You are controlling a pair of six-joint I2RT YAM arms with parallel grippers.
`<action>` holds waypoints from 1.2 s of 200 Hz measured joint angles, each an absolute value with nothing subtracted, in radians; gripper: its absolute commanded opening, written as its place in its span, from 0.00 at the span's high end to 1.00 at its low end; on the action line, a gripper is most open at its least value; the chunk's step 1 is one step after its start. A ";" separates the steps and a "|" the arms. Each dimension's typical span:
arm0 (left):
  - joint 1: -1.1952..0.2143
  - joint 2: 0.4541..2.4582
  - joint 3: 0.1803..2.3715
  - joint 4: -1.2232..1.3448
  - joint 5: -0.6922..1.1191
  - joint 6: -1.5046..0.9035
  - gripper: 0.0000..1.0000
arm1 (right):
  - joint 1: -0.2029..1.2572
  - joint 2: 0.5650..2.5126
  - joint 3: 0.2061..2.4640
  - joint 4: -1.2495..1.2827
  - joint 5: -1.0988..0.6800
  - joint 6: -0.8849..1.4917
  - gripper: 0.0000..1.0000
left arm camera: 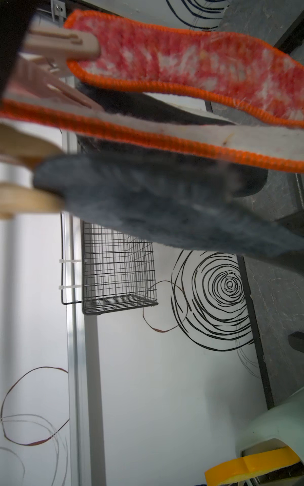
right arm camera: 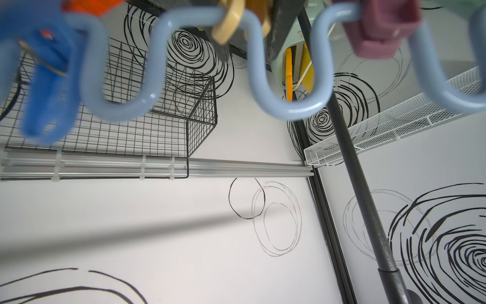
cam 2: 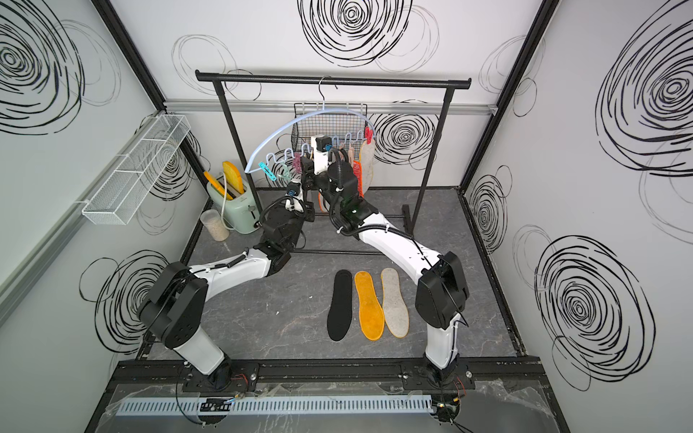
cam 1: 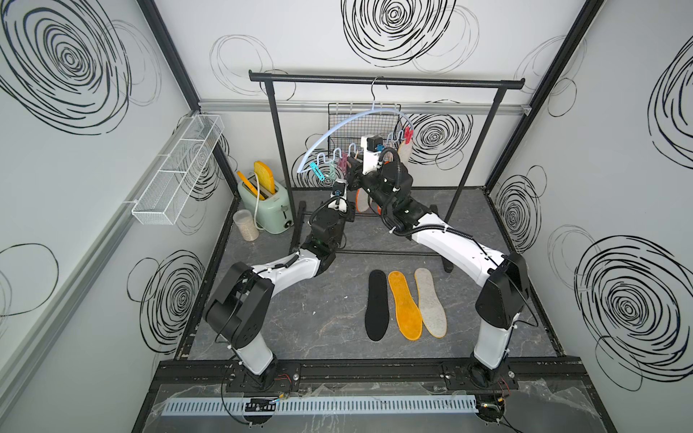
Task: Take the shoe insoles off the hanger
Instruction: Open the clamp at the hanger, then place the insole at the center of the board.
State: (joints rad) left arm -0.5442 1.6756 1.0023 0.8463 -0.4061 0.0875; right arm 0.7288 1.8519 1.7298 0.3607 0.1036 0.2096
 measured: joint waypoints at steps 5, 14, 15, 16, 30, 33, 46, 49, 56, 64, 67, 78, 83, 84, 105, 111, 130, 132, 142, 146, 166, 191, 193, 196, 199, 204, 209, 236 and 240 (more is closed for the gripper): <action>-0.544 1.676 0.998 0.835 -0.407 0.081 1.00 | 0.728 1.852 1.729 0.362 0.103 0.210 0.78; -0.543 1.673 0.987 0.814 -0.409 0.066 1.00 | 0.727 1.852 1.728 0.365 0.099 0.210 0.75; -0.543 1.671 0.985 0.809 -0.408 0.062 1.00 | 0.727 1.852 1.728 0.366 0.099 0.210 0.74; -0.543 1.670 0.983 0.807 -0.408 0.060 1.00 | 0.726 1.852 1.728 0.366 0.099 0.210 0.73; -0.541 1.648 0.943 0.768 -0.407 0.018 1.00 | 0.723 1.852 1.727 0.367 0.090 0.212 0.58; -0.540 1.642 0.933 0.760 -0.408 0.010 1.00 | 0.723 1.852 1.727 0.366 0.090 0.203 0.55; -0.533 1.602 0.866 0.733 -0.402 -0.040 1.00 | 0.720 1.852 1.727 0.366 0.086 0.208 0.50; -0.530 1.590 0.849 0.726 -0.400 -0.056 1.00 | 0.718 1.852 1.727 0.366 0.086 0.206 0.49; -0.523 1.563 0.810 0.706 -0.392 -0.085 1.00 | 0.715 1.852 1.727 0.366 0.082 0.209 0.46; -0.513 1.534 0.773 0.675 -0.380 -0.118 1.00 | 0.712 1.852 1.726 0.366 0.079 0.210 0.39; -0.510 1.526 0.763 0.663 -0.377 -0.129 1.00 | 0.711 1.852 1.726 0.366 0.078 0.210 0.37; -0.497 1.489 0.738 0.603 -0.352 -0.170 1.00 | 0.710 1.852 1.726 0.365 0.078 0.214 0.35; -0.493 1.476 0.735 0.578 -0.335 -0.184 1.00 | 0.709 1.852 1.726 0.364 0.078 0.212 0.35; -0.493 1.472 0.734 0.571 -0.334 -0.186 1.00 | 0.709 1.852 1.726 0.364 0.078 0.213 0.35; -0.485 1.411 0.731 0.472 -0.268 -0.234 1.00 | 0.708 1.848 1.716 0.359 0.078 0.216 0.33; -0.486 1.392 0.729 0.448 -0.244 -0.246 1.00 | 0.707 1.844 1.707 0.359 0.078 0.217 0.33; -0.486 1.330 0.706 0.387 -0.177 -0.281 1.00 | 0.707 1.819 1.660 0.359 0.077 0.222 0.33; -0.486 1.323 0.702 0.382 -0.169 -0.285 1.00 | 0.707 1.817 1.655 0.360 0.077 0.223 0.33; -0.486 1.293 0.680 0.355 -0.132 -0.308 1.00 | 0.707 1.794 1.613 0.361 0.075 0.228 0.33; -0.486 1.282 0.669 0.346 -0.113 -0.319 1.00 | 0.707 1.784 1.597 0.361 0.074 0.231 0.33; -0.486 1.248 0.622 0.313 -0.025 -0.364 1.00 | 0.702 1.737 1.515 0.374 0.069 0.244 0.33; -0.498 1.243 0.592 0.259 0.068 -0.407 1.00 | 0.701 1.674 1.407 0.387 0.058 0.256 0.33; -0.499 1.242 0.590 0.256 0.072 -0.410 1.00 | 0.701 1.670 1.400 0.390 0.057 0.257 0.33; -0.501 1.242 0.585 0.250 0.085 -0.415 1.00 | 0.701 1.663 1.387 0.391 0.056 0.260 0.32; -0.504 1.242 0.581 0.249 0.093 -0.421 1.00 | 0.701 1.654 1.373 0.393 0.055 0.262 0.33; -0.507 1.240 0.573 0.247 0.105 -0.429 1.00 | 0.701 1.642 1.349 0.401 0.052 0.265 0.33; -0.511 1.238 0.562 0.246 0.117 -0.437 1.00 | 0.701 1.628 1.324 0.405 0.051 0.270 0.33; -0.517 1.235 0.501 0.235 0.182 -0.478 1.00 | 0.699 1.544 1.172 0.431 0.048 0.289 0.33; -0.517 1.235 0.496 0.232 0.188 -0.481 1.00 | 0.699 1.531 1.148 0.436 0.049 0.292 0.32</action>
State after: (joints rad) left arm -0.5171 1.2346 0.4957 0.2321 0.1883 -0.4812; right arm 0.6991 1.5311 1.1477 0.4362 0.0494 0.2924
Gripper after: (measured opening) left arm 0.078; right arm 0.674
